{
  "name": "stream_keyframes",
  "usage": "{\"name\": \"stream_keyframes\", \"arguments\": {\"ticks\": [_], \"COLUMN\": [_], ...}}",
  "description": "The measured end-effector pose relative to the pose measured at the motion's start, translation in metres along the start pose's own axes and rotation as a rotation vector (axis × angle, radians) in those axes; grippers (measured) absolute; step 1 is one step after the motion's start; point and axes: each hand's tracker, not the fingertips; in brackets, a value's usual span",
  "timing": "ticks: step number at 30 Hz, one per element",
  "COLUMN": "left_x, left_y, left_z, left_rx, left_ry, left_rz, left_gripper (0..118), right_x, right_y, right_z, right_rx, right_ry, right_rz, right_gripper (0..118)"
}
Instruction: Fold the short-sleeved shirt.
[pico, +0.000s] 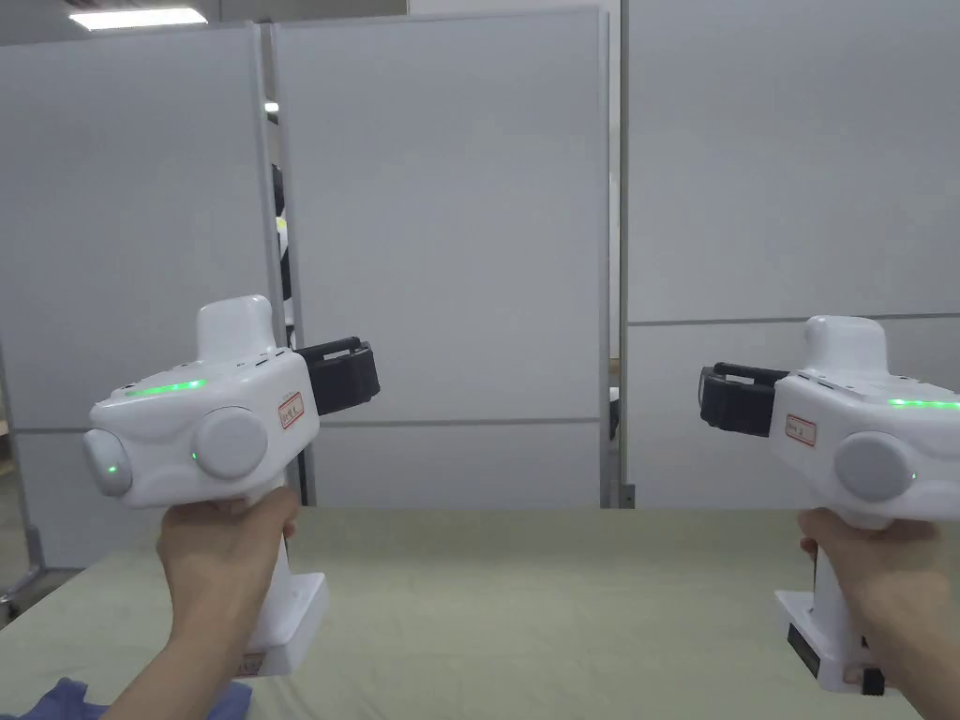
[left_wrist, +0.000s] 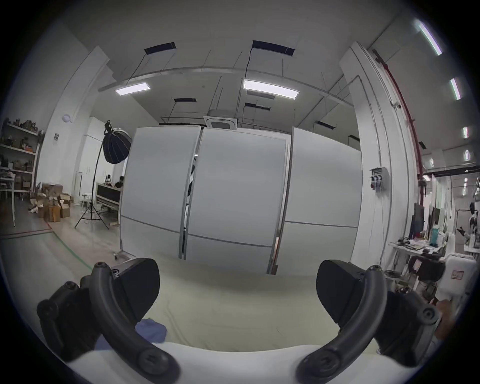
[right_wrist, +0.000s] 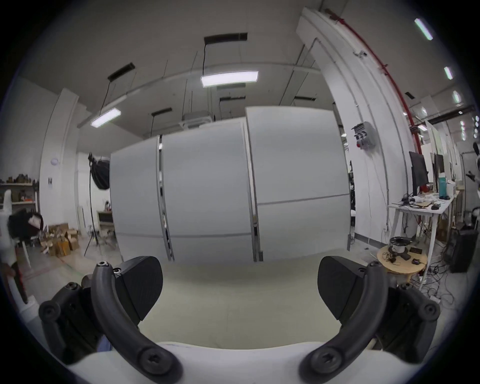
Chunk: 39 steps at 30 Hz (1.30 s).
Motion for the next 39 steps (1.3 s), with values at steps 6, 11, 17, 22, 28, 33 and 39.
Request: {"name": "stream_keyframes", "arguments": {"ticks": [6,11,17,22,28,33,39], "left_x": [0.011,-0.013,-0.08,-0.154,-0.245,-0.308,-0.371], "left_y": [-0.01,-0.02,-0.014,-0.016,-0.028,-0.037,-0.054], "left_z": [0.001,-0.002,0.022,0.063,0.12,0.175,0.23], "left_rx": [-0.023,-0.085,-0.093,-0.105,-0.13,-0.166,-0.202], "left_ry": [0.019,-0.022,0.107,0.28,0.467,0.621,0.773], "left_rz": [-0.152,-0.084,-0.057,-0.003,0.087,0.084,0.186], "left_gripper": [0,0,0,0,0,0,0], "right_x": [-0.008,-0.019,-0.075,-0.165,-0.296,-0.39,-0.473], "right_y": [-0.014,-0.023,-0.029,-0.048,-0.077,-0.104,-0.135], "right_z": [-0.002,-0.013,-0.036,-0.051,-0.053,-0.046,-0.047], "right_rx": [-0.062,-0.094,-0.148,-0.187,-0.223,-0.235,-0.281], "right_ry": [-0.034,0.055,0.184,0.385,0.632,0.863,1.044], "right_rz": [-0.018,-0.089,-0.077,0.004,0.134,0.183,0.179], "right_gripper": [2,2,2,2,2,2,2]}}
